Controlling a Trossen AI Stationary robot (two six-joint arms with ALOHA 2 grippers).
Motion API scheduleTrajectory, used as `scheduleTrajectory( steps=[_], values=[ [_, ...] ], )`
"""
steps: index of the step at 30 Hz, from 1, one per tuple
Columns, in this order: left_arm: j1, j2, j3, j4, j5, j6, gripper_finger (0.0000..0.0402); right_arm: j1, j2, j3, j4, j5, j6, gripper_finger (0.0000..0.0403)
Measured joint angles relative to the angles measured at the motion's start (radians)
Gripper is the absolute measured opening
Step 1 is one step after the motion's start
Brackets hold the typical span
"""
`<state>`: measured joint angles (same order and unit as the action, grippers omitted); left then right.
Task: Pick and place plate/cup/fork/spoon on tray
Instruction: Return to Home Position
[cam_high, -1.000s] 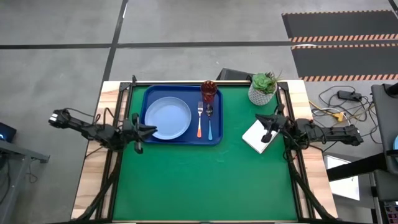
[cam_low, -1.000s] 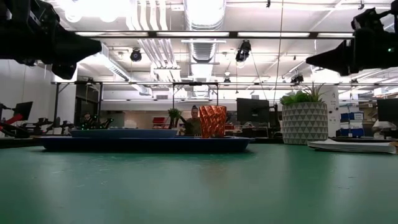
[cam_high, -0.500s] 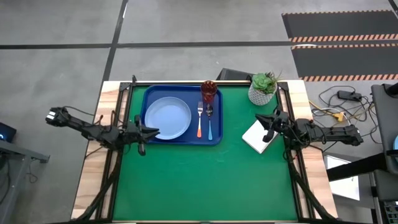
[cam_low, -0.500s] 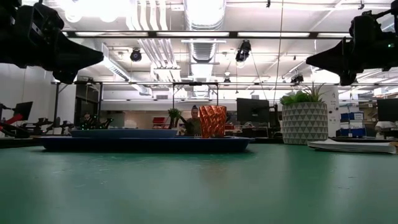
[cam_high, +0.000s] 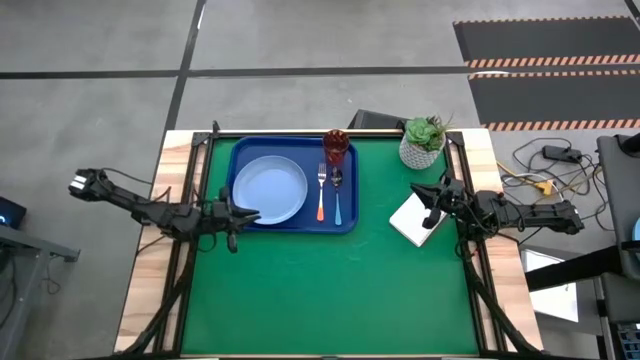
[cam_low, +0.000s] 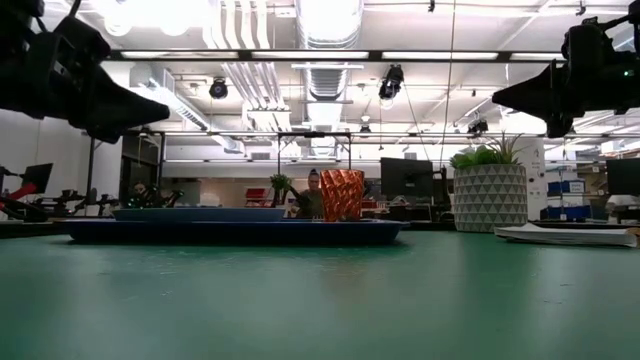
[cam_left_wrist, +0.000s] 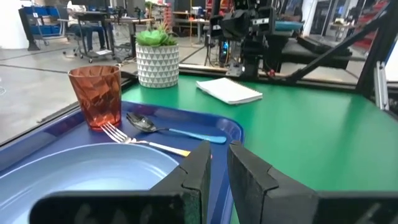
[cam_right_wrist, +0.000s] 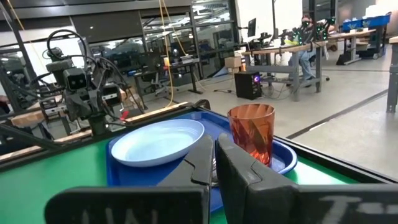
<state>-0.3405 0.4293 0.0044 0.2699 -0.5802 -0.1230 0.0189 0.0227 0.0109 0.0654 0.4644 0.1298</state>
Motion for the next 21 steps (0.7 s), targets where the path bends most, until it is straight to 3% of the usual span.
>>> scheduleTrajectory(
  steps=[21],
  values=[
    [0.0, 0.137, 0.0, 0.0, 0.0, 0.0, 0.0035, 0.0, 0.0, -0.001, 0.0, 0.0, -0.001, 0.0009]
  ],
)
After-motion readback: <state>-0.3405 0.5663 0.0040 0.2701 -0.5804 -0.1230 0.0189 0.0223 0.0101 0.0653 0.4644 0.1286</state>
